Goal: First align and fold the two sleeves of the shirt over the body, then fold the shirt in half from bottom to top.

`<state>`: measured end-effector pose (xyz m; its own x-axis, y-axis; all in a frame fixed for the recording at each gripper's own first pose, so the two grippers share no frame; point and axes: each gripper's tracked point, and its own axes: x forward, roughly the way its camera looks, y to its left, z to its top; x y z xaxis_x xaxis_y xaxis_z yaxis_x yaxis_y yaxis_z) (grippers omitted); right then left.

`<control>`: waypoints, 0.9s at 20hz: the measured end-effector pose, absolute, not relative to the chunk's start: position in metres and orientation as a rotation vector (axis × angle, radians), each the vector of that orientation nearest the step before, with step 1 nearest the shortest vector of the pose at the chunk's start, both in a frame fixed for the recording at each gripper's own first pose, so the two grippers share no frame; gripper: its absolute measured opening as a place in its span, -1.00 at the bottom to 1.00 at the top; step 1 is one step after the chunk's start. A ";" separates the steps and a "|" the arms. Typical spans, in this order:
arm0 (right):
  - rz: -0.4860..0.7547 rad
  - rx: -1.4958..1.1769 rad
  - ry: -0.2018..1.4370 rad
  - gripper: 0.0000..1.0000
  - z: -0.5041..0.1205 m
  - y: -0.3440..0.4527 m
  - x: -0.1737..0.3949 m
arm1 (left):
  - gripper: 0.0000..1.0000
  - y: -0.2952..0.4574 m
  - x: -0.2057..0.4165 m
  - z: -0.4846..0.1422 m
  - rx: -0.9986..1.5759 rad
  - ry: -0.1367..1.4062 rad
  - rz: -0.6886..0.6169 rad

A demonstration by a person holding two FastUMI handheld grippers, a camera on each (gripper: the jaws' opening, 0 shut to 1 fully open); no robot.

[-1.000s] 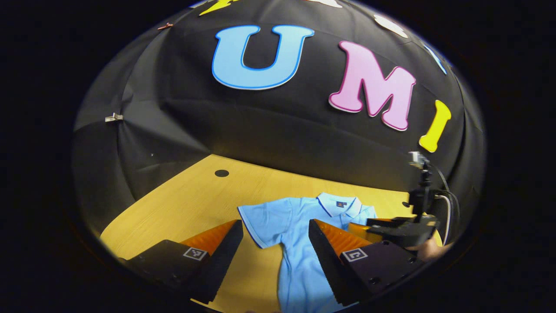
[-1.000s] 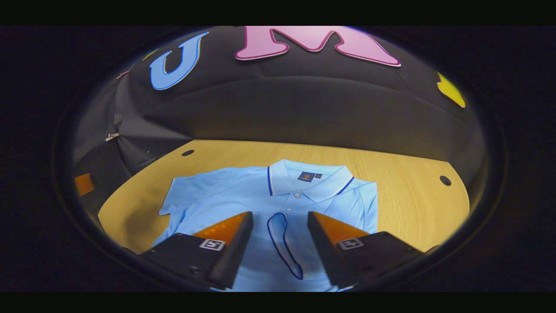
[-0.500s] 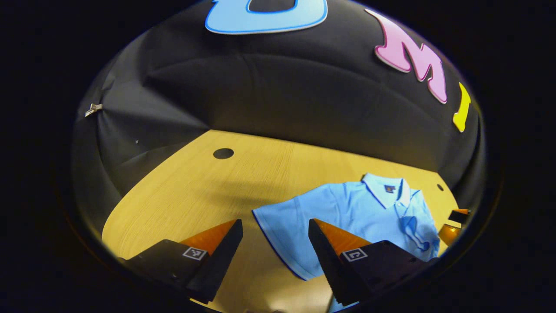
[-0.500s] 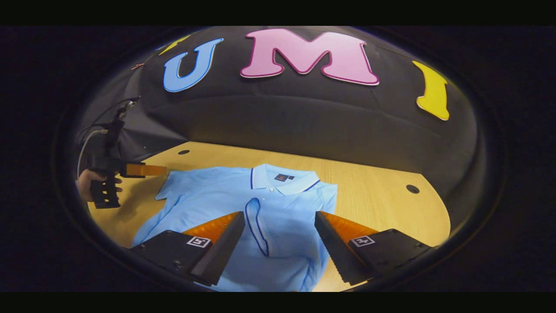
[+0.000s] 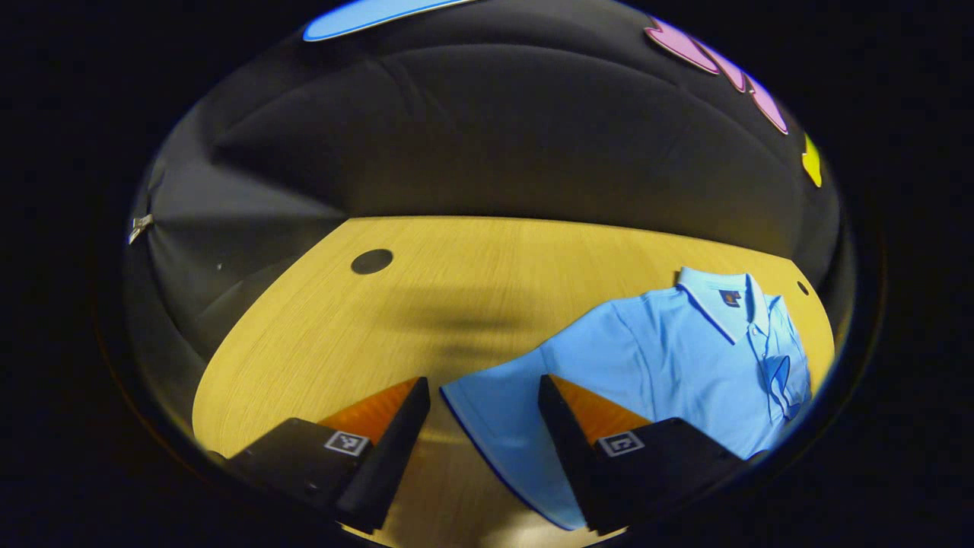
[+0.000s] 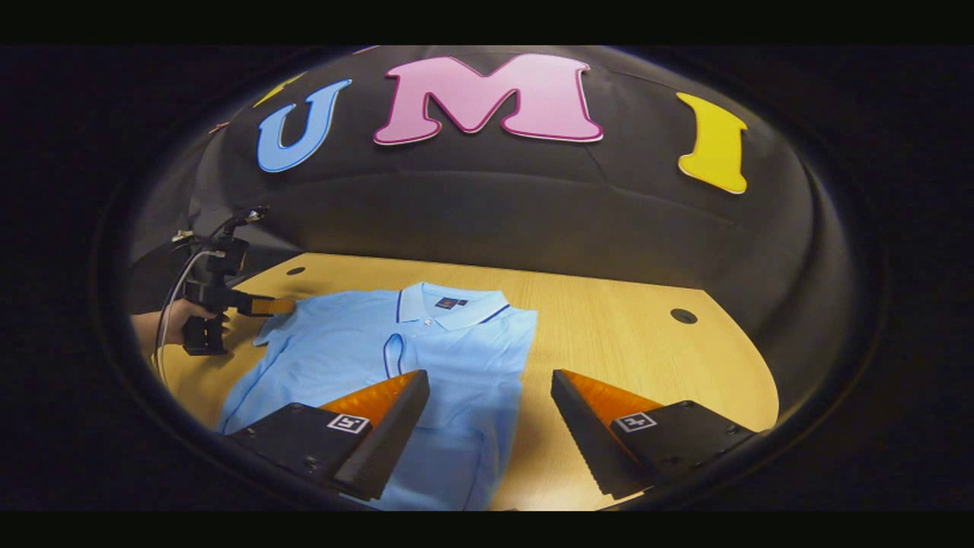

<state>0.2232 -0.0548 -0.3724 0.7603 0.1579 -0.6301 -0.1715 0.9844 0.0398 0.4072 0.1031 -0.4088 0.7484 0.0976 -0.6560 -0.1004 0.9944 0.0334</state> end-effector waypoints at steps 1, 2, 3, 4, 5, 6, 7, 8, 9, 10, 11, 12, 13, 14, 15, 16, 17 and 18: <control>0.173 -0.016 0.685 0.92 -0.373 -0.058 0.222 | 0.82 0.097 0.409 -0.408 -0.002 0.715 0.090; 0.168 -0.007 0.689 1.00 -0.375 -0.060 0.221 | 0.42 0.091 0.410 -0.411 0.001 0.720 0.071; 0.166 0.003 0.696 1.00 -0.377 -0.061 0.219 | 0.10 0.087 0.412 -0.410 0.006 0.719 0.061; 0.164 0.013 0.702 1.00 -0.380 -0.062 0.218 | -0.22 0.082 0.412 -0.409 0.005 0.717 0.052; 0.164 0.020 0.707 1.00 -0.382 -0.063 0.216 | -0.39 0.078 0.413 -0.409 0.003 0.715 0.049; 0.164 0.023 0.712 0.92 -0.384 -0.064 0.215 | -0.57 0.078 0.414 -0.409 0.008 0.713 0.055; 0.165 0.023 0.715 1.00 -0.386 -0.066 0.212 | -0.80 0.076 0.414 -0.409 0.012 0.717 0.057; 0.167 0.021 0.719 1.00 -0.387 -0.067 0.211 | -0.87 0.074 0.413 -0.409 0.010 0.717 0.059; 0.167 0.021 0.721 1.00 -0.388 -0.069 0.209 | -0.87 0.072 0.412 -0.407 0.004 0.716 0.062; 0.168 0.023 0.725 1.00 -0.389 -0.071 0.207 | -0.87 0.070 0.412 -0.406 0.001 0.714 0.067; 0.168 0.028 0.728 0.92 -0.390 -0.072 0.205 | -0.87 0.070 0.412 -0.403 0.003 0.714 0.075; 0.166 0.030 0.729 1.00 -0.390 -0.074 0.204 | -0.87 0.070 0.411 -0.398 0.015 0.704 0.086; 0.164 0.030 0.728 1.00 -0.390 -0.077 0.203 | -0.88 0.068 0.412 -0.388 0.025 0.685 0.090; 0.161 0.028 0.727 1.00 -0.389 -0.081 0.203 | -0.88 0.062 0.414 -0.379 0.023 0.666 0.088; 0.156 0.027 0.727 1.00 -0.388 -0.084 0.202 | -0.88 0.055 0.415 -0.367 0.018 0.652 0.086; 0.150 0.028 0.726 0.92 -0.387 -0.086 0.200 | -0.87 0.049 0.415 -0.358 0.024 0.637 0.081; 0.144 0.030 0.724 1.00 -0.385 -0.088 0.200 | -0.87 0.039 0.417 -0.348 0.033 0.619 0.065; 0.136 0.033 0.721 1.00 -0.383 -0.090 0.199 | -0.87 0.026 0.417 -0.337 0.032 0.601 0.046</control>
